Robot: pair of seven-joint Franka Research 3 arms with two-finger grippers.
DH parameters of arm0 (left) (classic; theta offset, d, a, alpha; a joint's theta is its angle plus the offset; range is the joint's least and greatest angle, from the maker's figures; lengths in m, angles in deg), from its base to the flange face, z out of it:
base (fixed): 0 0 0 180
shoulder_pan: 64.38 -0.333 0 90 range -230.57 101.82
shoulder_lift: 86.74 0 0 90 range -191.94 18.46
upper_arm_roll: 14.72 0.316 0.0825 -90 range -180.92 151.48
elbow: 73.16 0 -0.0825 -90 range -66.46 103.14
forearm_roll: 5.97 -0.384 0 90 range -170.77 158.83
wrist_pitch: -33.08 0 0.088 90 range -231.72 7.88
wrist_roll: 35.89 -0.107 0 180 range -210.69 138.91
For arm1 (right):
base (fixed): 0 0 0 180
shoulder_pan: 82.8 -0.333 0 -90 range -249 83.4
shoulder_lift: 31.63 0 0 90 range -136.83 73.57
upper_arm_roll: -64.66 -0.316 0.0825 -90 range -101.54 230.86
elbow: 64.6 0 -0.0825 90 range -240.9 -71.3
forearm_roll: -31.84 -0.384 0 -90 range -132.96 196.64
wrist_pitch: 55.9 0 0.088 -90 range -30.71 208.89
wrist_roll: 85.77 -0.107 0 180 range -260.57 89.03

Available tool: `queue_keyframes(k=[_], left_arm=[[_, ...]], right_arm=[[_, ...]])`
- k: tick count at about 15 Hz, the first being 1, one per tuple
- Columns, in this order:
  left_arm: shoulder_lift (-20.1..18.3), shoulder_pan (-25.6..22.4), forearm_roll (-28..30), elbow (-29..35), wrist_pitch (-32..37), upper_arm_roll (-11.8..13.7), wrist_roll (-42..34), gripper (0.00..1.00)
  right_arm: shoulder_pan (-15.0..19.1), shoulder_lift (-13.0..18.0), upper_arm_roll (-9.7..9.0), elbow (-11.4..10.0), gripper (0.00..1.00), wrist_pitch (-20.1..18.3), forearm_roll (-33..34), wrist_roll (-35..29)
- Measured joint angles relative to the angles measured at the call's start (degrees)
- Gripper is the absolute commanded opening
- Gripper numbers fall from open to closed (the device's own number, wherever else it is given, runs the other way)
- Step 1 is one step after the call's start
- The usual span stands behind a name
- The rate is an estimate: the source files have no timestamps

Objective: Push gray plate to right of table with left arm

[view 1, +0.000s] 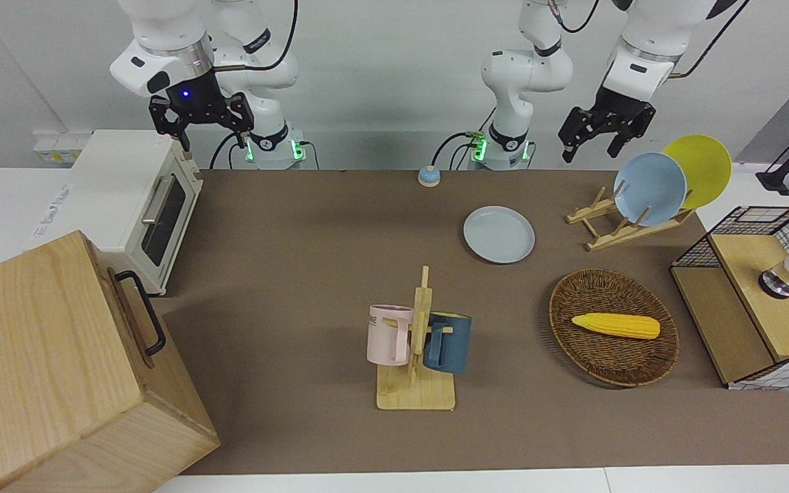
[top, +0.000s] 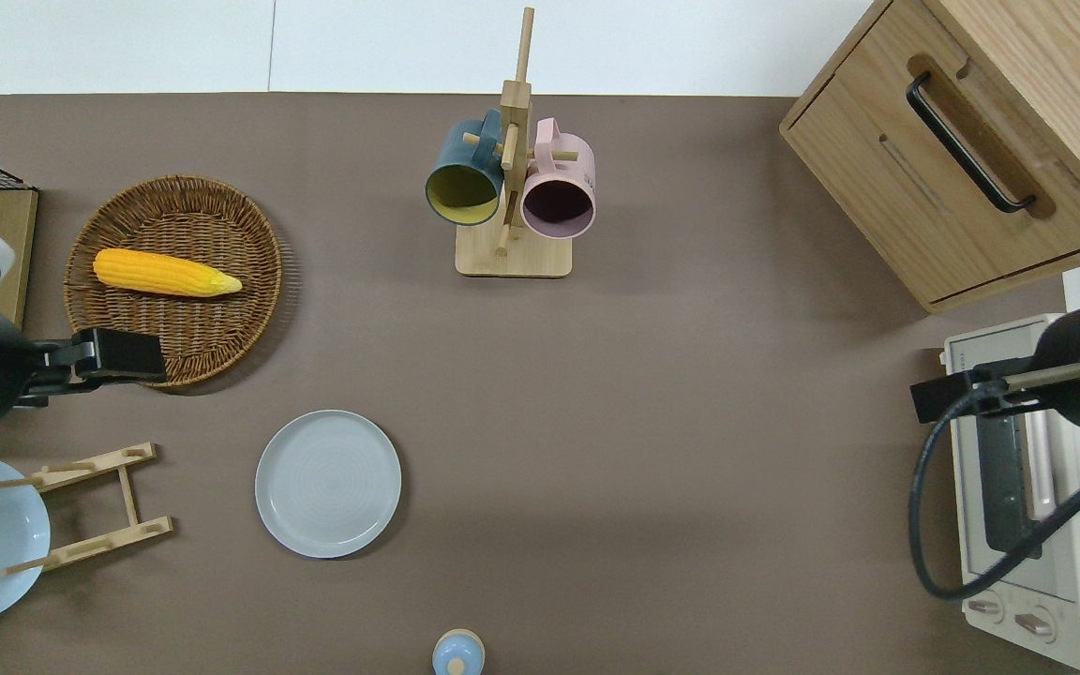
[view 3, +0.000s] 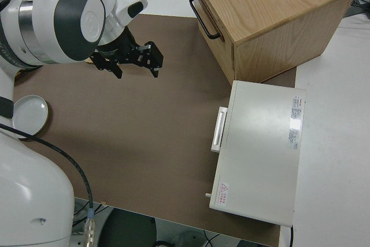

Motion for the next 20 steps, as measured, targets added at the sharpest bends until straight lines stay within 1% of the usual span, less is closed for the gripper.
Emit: queue_keyframes(k=[10,14,20], left_arm=[[-0.3,0.0,0.0,0.3,0.1,0.3,0.0,1.0],[-2.2,0.0,0.0,3.3,0.2,0.9,-0.1,1.0],[-4.6,0.0,0.0,8.0,0.2,1.0,-0.3,1.0]], right_arm=[[0.0,0.0,0.0,0.0,0.996,0.0,0.0,0.0],[0.0,0.0,0.0,0.0,0.996,0.0,0.0,0.0],[0.0,0.0,0.0,0.0,0.996,0.0,0.0,0.0]])
